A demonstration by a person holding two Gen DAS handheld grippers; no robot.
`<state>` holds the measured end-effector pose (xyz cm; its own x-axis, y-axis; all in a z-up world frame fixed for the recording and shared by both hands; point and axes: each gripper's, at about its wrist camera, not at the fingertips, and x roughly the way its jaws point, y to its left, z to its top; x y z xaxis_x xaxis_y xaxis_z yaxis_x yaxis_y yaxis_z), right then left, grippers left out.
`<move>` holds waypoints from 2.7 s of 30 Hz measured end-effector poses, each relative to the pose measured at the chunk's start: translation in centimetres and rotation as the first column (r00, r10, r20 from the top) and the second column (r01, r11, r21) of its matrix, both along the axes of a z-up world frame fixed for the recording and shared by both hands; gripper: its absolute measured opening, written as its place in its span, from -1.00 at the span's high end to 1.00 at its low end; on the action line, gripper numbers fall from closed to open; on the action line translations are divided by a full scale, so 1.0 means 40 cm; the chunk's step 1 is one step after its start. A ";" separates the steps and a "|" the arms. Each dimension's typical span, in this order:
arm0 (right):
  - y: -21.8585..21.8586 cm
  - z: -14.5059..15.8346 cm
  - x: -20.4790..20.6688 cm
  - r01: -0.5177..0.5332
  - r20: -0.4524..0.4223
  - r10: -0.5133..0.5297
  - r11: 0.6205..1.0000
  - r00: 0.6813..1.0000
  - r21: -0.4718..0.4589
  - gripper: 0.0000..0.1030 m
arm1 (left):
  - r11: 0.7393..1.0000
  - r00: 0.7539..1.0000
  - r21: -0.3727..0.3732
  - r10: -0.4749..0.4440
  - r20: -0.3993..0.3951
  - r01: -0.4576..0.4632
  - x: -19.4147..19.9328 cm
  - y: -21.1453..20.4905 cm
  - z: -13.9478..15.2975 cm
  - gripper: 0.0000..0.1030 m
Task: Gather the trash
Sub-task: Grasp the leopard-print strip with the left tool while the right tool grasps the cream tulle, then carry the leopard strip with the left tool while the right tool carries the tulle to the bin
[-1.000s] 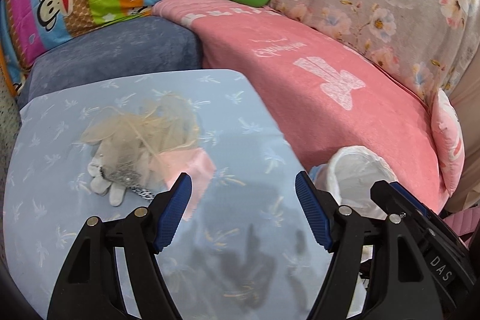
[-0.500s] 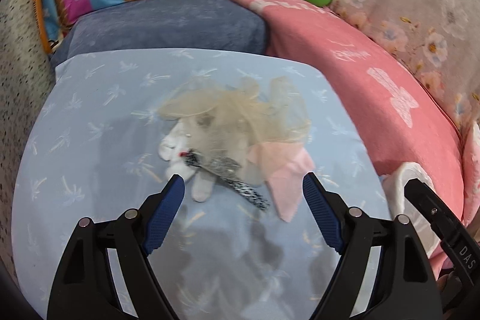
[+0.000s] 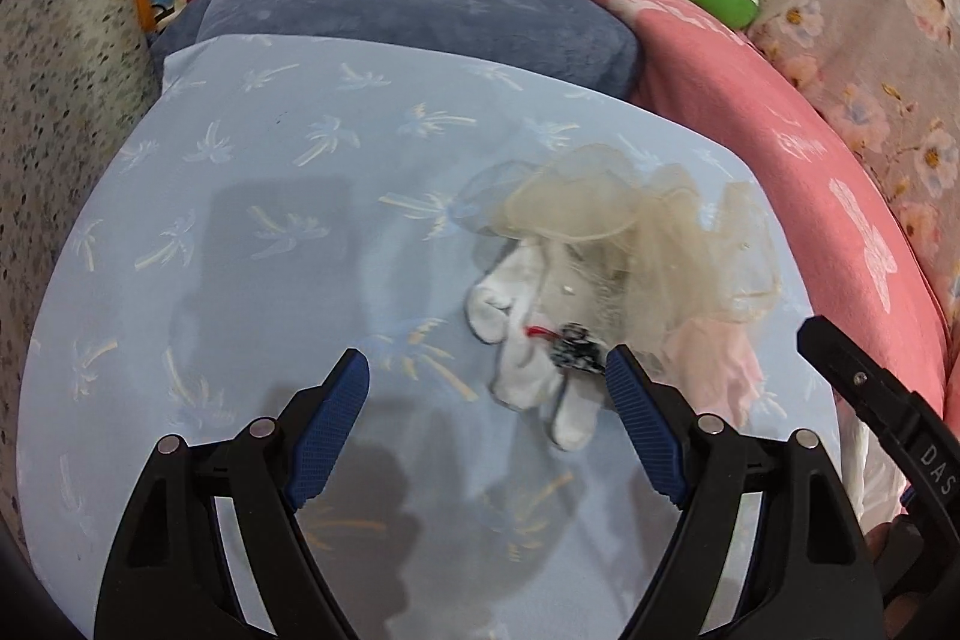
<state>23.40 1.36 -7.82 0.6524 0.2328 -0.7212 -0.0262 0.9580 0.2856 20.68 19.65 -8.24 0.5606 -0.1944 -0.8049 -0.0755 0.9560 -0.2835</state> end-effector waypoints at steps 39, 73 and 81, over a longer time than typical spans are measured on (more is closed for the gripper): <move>-0.210 0.062 -0.146 0.207 0.047 -0.211 0.975 0.976 0.085 0.98 | 0.989 0.989 -0.002 -0.147 -0.022 0.147 0.044 -0.150 -0.048 -0.08; -0.474 0.388 -0.477 0.323 0.308 -0.366 0.929 0.878 0.182 0.98 | 0.920 0.903 -0.012 -0.381 0.197 0.391 -0.146 -0.442 0.263 0.83; -0.609 0.439 -0.564 0.402 0.352 -0.442 0.897 0.825 0.183 0.98 | 0.863 0.844 -0.003 -0.493 0.211 0.504 -0.181 -0.597 0.294 0.82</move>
<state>0.85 -23.00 9.75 0.9181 -0.0727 -0.3897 0.2505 0.8682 0.4283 13.42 -4.22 3.54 0.5210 -0.5315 -0.6679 0.4698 0.8318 -0.2955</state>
